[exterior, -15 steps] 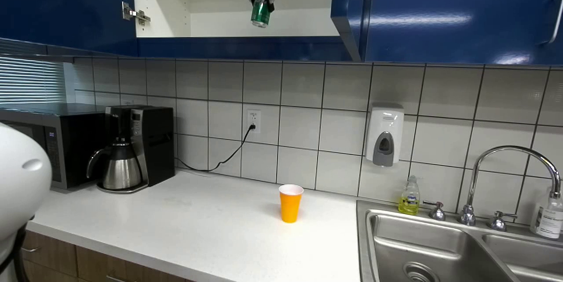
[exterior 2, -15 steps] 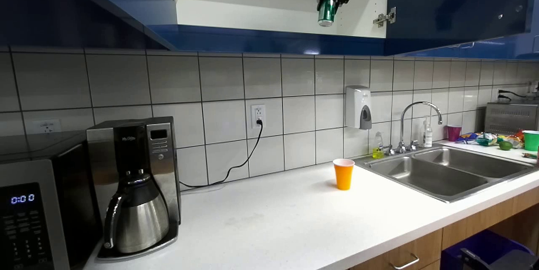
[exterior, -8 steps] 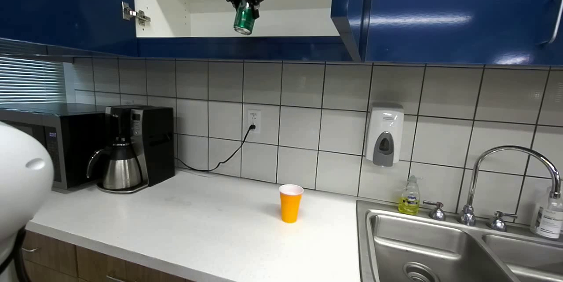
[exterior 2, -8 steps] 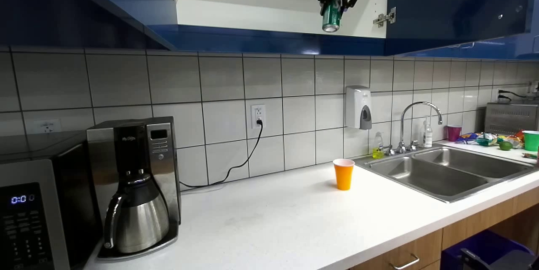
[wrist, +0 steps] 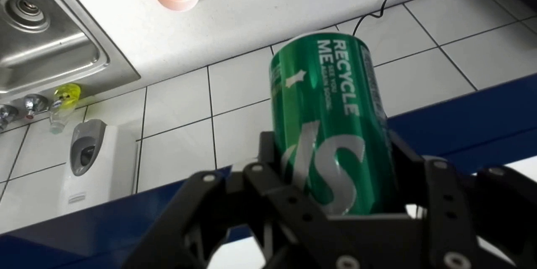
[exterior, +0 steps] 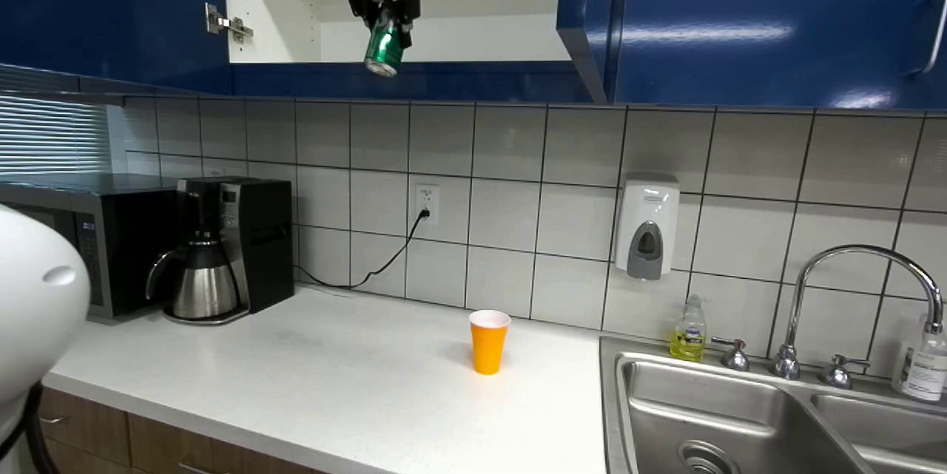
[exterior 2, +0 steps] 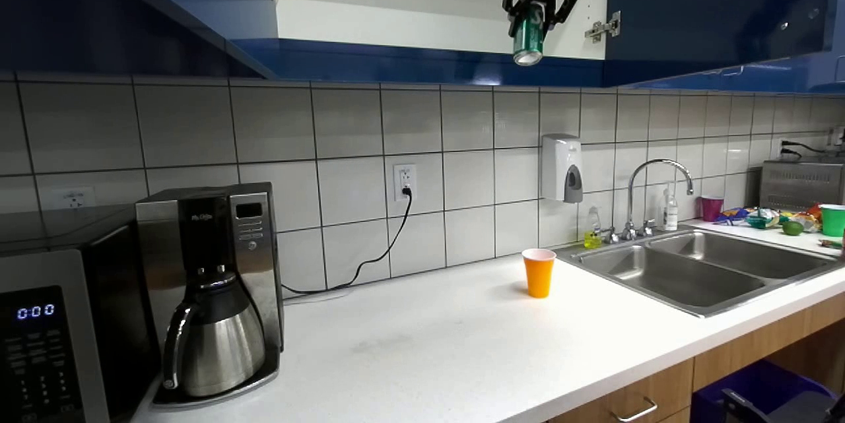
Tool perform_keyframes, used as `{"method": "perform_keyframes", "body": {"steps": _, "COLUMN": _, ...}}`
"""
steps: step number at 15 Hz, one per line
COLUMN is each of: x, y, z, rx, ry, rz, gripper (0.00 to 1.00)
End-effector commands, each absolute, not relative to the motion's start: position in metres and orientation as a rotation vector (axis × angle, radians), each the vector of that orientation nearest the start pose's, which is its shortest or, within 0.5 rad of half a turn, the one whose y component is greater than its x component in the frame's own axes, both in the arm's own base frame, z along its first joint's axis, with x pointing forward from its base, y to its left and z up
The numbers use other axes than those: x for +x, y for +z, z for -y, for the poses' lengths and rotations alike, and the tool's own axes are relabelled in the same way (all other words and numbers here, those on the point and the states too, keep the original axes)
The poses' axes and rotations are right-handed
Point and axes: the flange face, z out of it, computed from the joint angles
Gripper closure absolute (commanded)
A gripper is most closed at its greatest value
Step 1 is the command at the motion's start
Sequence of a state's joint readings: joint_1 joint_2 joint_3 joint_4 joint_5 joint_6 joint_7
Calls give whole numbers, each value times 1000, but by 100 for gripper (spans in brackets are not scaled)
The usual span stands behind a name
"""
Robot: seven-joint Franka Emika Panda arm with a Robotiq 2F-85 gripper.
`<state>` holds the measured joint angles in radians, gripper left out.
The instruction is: Remove the can from the cabinet
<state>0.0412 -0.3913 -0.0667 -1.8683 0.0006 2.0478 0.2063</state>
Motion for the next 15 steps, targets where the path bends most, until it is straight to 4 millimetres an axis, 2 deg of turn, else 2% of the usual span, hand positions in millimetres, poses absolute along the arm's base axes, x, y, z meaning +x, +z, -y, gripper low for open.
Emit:
{"method": "perform_keyframes", "body": {"steps": 1, "x": 436, "y": 714, "z": 19, "rx": -2916, "ry": -812, "rz": -290, "gripper": 62}}
{"method": "perform_keyframes", "body": {"steps": 8, "x": 417, "y": 662, "z": 18, "rx": -2926, "ry": -720, "rz": -257, "gripper": 62}}
{"method": "perform_keyframes", "body": {"steps": 15, "x": 423, "y": 598, "z": 14, "rx": -2924, "ry": -675, "rz": -236, "gripper": 62}}
